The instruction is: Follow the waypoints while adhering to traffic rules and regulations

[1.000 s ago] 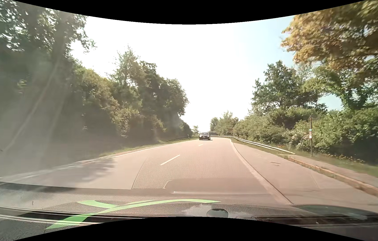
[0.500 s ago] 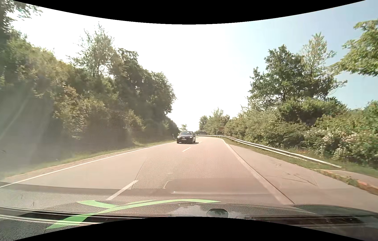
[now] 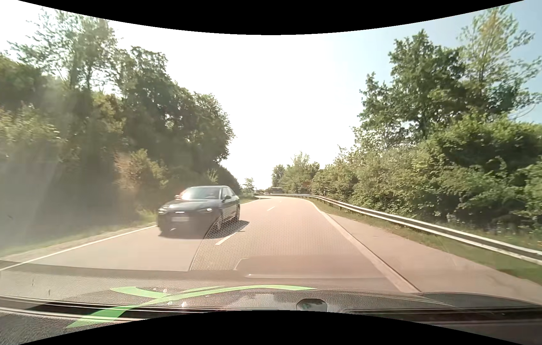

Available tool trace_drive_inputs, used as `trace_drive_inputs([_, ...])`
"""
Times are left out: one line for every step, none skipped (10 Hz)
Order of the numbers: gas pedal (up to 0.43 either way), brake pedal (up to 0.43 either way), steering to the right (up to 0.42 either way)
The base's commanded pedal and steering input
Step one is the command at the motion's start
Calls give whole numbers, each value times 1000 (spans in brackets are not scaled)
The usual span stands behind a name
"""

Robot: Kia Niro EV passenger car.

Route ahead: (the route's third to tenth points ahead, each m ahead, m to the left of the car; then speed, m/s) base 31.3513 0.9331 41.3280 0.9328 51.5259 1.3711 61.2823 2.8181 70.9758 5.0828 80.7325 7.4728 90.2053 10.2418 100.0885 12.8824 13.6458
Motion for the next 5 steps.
trace_drive_inputs([268,0,18])
trace_drive_inputs([268,0,16])
trace_drive_inputs([260,0,15])
trace_drive_inputs([197,0,14])
trace_drive_inputs([197,0,13])
